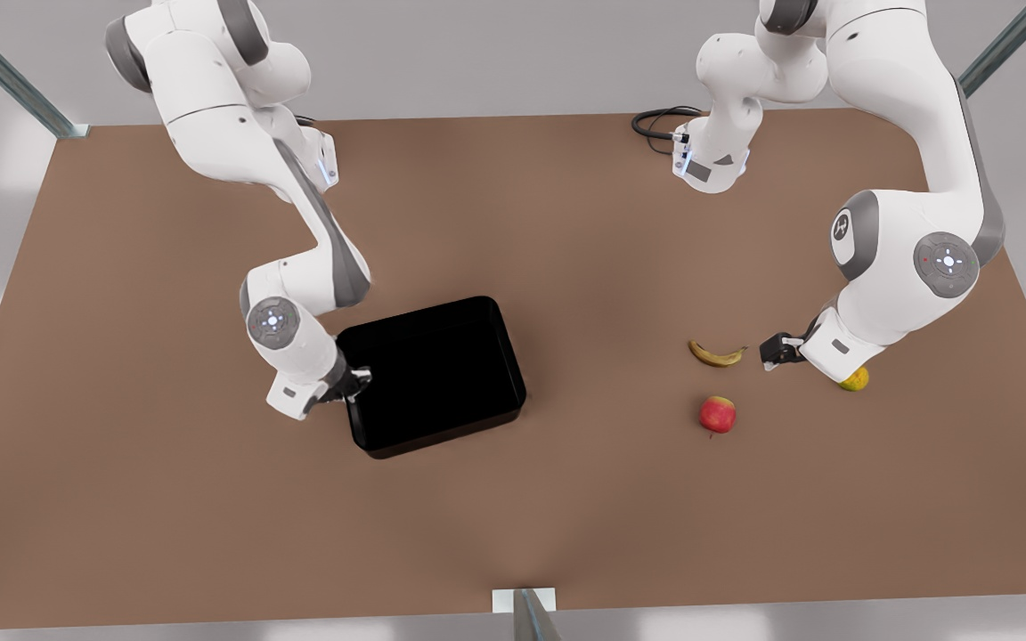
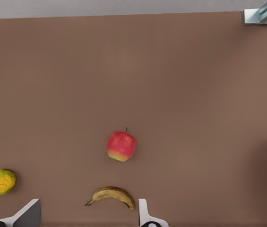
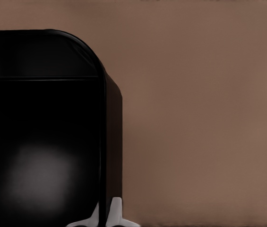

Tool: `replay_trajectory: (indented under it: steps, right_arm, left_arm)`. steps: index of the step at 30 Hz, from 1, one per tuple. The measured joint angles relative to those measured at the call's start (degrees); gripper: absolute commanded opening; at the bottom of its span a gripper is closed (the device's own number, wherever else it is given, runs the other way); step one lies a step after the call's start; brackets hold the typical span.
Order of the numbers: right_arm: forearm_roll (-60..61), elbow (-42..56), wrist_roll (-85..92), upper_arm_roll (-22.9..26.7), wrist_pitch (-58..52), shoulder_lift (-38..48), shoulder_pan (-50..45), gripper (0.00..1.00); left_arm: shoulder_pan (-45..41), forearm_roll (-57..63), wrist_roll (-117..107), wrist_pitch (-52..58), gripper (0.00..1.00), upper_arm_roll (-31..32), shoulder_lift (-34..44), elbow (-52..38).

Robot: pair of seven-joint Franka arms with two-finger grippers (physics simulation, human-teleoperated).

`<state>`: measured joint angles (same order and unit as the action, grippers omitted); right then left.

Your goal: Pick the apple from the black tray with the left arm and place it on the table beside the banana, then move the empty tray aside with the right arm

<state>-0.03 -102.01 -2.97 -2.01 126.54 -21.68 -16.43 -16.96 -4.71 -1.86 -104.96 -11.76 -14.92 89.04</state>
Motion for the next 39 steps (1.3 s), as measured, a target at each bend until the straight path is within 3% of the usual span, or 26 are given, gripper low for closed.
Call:
replay_trajectory:
  steps: [9,18,27,33,35,36,37,39]
  right_arm:
    - [3.6,0.3,6.8,15.0,-13.9,6.6,0.7,0.08]
    - [4.3,5.3,18.2,26.2,-19.6,4.0,2.1,0.05]
    - [8.8,8.2,29.0,30.3,-20.5,-4.4,3.2,0.02]
    - [11.7,10.2,33.8,32.7,-18.9,-10.9,4.0,0.05]
    - [11.8,10.4,35.0,32.8,-18.3,-11.4,4.0,0.32]
    - [11.9,10.5,35.4,32.8,-18.1,-11.6,4.0,0.79]
    - [12.3,10.5,35.8,32.8,-17.8,-11.6,4.0,0.97]
    - [12.4,11.1,36.3,32.8,-17.3,-11.3,4.0,1.00]
  left_arm:
    - [0.0,0.0,-0.4,0.0,1.00,0.0,0.0,0.0]
    - [0.0,0.8,-0.5,-0.2,1.00,0.2,-0.6,-0.8]
    - [0.0,1.9,0.1,-0.6,1.00,0.1,-0.9,-1.1]
    - [0.0,2.1,0.4,-0.7,1.00,0.1,-0.9,-1.1]
    - [0.0,2.1,0.4,-0.7,1.00,0.1,-0.9,-1.1]
    - [0.0,2.2,0.4,-0.7,1.00,0.1,-0.9,-1.1]
    - [0.0,2.2,0.5,-0.7,1.00,0.1,-0.9,-1.1]
    - [0.0,2.2,0.5,-0.7,1.00,0.1,-0.9,-1.1]
